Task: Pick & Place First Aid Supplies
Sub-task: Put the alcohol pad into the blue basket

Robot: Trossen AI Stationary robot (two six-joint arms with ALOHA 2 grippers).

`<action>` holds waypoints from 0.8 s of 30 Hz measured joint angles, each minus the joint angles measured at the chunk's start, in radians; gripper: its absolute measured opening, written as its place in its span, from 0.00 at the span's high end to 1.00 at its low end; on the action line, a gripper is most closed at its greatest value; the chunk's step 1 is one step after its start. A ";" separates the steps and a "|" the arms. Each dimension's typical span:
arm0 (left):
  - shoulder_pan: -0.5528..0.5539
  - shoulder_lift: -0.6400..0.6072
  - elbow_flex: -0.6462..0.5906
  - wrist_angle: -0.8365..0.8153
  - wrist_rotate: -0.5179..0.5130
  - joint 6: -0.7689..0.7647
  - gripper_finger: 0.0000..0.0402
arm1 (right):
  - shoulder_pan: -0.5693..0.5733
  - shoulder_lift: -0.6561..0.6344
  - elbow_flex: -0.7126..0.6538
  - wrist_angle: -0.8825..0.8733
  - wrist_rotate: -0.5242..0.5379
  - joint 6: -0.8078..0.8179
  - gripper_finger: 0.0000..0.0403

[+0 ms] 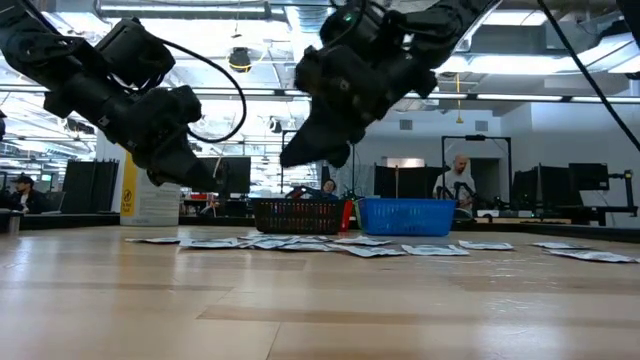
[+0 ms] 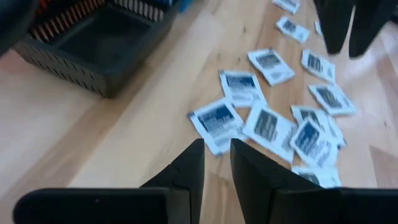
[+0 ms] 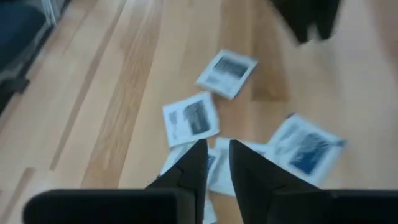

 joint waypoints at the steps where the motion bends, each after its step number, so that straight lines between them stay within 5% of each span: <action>1: -0.007 0.000 0.000 -0.012 0.000 0.000 0.81 | 0.015 0.019 0.006 -0.001 0.001 -0.002 0.85; 8: -0.042 0.000 0.000 -0.069 0.002 0.003 0.81 | 0.096 0.136 0.055 -0.002 0.086 0.046 0.72; 15: -0.069 0.000 0.000 -0.091 0.004 0.003 0.81 | 0.151 0.140 0.058 -0.034 0.346 0.087 0.59; 24: -0.080 0.000 0.000 -0.104 0.004 0.003 0.81 | 0.196 0.163 0.058 -0.049 0.347 0.164 0.57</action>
